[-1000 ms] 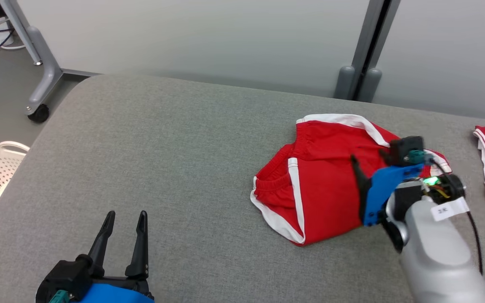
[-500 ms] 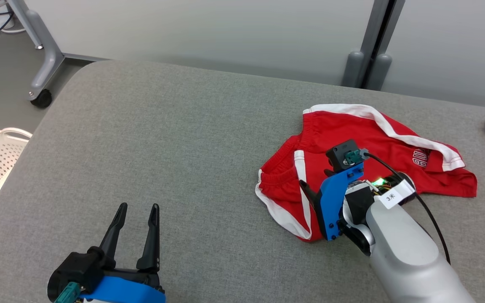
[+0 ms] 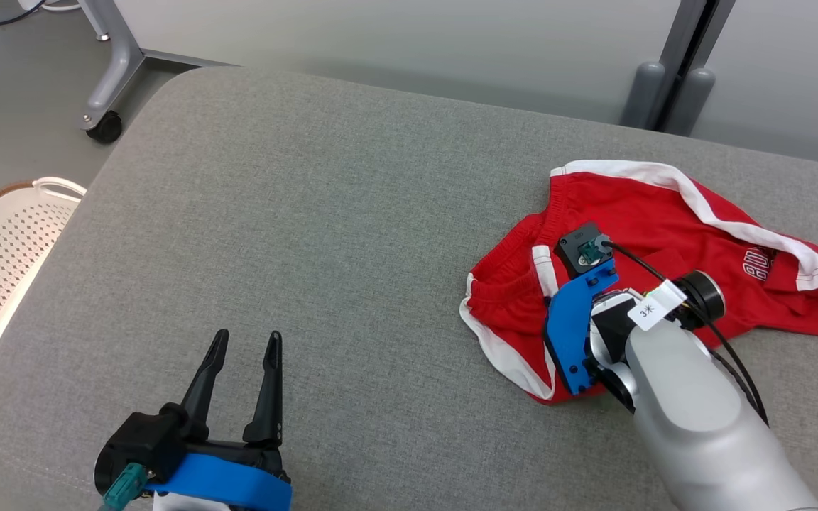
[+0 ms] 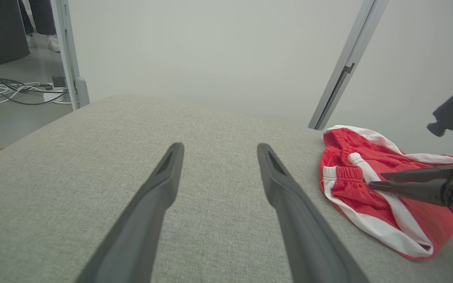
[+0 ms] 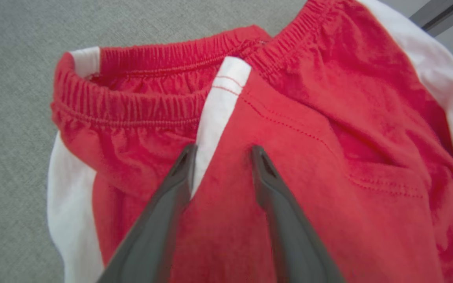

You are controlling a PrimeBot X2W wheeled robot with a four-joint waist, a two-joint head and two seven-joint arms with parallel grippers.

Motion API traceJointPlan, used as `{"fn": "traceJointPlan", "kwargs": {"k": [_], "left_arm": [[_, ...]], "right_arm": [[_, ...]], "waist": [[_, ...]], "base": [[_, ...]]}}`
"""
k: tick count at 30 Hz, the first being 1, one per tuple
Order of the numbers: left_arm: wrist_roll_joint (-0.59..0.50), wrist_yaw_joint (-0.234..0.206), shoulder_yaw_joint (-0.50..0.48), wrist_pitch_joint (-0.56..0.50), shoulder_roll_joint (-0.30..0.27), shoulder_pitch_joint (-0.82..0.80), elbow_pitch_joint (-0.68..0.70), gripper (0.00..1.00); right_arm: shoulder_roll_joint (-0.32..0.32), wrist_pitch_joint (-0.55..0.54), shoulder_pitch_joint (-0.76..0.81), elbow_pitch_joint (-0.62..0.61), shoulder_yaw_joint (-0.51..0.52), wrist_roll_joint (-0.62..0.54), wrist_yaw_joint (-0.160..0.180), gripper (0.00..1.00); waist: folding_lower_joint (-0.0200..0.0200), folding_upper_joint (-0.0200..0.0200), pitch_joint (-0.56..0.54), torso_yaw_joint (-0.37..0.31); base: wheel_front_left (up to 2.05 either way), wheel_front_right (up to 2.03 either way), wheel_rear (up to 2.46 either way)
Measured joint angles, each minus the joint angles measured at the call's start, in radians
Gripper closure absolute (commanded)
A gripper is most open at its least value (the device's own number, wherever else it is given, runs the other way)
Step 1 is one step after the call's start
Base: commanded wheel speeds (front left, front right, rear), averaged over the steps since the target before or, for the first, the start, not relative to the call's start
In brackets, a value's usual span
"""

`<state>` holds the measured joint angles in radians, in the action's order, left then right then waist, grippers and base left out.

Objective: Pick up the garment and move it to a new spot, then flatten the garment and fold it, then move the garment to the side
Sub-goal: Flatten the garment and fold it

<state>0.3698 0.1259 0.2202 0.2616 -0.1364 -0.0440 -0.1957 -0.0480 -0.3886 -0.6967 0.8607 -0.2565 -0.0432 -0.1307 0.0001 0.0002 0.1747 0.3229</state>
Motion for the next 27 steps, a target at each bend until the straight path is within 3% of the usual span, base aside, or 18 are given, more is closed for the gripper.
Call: {"fn": "traceJointPlan", "kwargs": {"k": [7, 13, 20, 21, 22, 23, 24, 25, 26, 27], "left_arm": [[0.001, 0.000, -0.003, 0.000, 0.003, 0.000, 0.002, 0.00], [0.001, 0.000, -0.015, 0.000, -0.002, 0.007, 0.006, 0.00], [-0.001, 0.000, -0.032, 0.000, -0.016, 0.025, 0.015, 0.00], [-0.002, 0.000, -0.033, 0.000, -0.018, 0.028, 0.016, 0.00], [-0.002, 0.000, -0.035, 0.000, -0.020, 0.029, 0.017, 0.00], [-0.002, 0.000, -0.037, 0.000, -0.023, 0.030, 0.017, 0.00], [-0.001, 0.000, -0.038, 0.000, -0.026, 0.032, 0.017, 0.00], [-0.001, 0.000, -0.037, 0.000, -0.027, 0.032, 0.017, 0.00], [-0.001, 0.000, -0.035, 0.000, -0.027, 0.033, 0.017, 0.00], [-0.001, 0.000, -0.035, 0.000, -0.028, 0.033, 0.017, 0.00]], "right_arm": [[0.000, 0.033, 0.021, -0.044, 0.049, -0.009, 0.000, 1.00], [0.000, 0.178, 0.182, -0.232, 0.150, 0.102, 0.000, 1.00], [-0.001, 0.247, 0.469, -0.472, 0.210, 0.225, 0.000, 1.00], [-0.001, 0.250, 0.501, -0.501, 0.217, 0.242, 0.000, 0.98], [-0.001, 0.250, 0.533, -0.529, 0.220, 0.258, 0.000, 0.86], [-0.001, 0.249, 0.564, -0.552, 0.222, 0.264, 0.000, 0.57], [0.000, 0.249, 0.593, -0.575, 0.228, 0.276, 0.000, 0.66], [0.000, 0.246, 0.619, -0.595, 0.236, 0.279, 0.000, 0.83], [-0.001, 0.238, 0.641, -0.614, 0.247, 0.280, 0.000, 0.48], [0.000, 0.235, 0.663, -0.633, 0.260, 0.288, 0.000, 0.00]], "waist": [[0.0000, 0.0000, 0.002, -0.016], [0.0000, -0.0002, -0.021, -0.050], [-0.0001, -0.0002, -0.041, -0.126], [-0.0001, -0.0002, -0.043, -0.138], [-0.0002, -0.0002, -0.046, -0.149], [-0.0002, -0.0003, -0.049, -0.160], [-0.0002, -0.0002, -0.053, -0.171], [-0.0001, -0.0002, -0.056, -0.180], [-0.0001, -0.0003, -0.059, -0.190], [-0.0001, -0.0003, -0.063, -0.198]], "base": [[0.00, 0.00, 0.00], [0.00, 0.00, 0.00], [0.00, 0.00, 0.00], [0.00, 0.00, 0.00], [0.00, 0.00, 0.00], [0.00, 0.00, 0.00], [0.00, 0.00, 0.00], [0.00, 0.00, 0.00], [0.00, 0.00, 0.00], [0.00, 0.00, 0.00]]}}
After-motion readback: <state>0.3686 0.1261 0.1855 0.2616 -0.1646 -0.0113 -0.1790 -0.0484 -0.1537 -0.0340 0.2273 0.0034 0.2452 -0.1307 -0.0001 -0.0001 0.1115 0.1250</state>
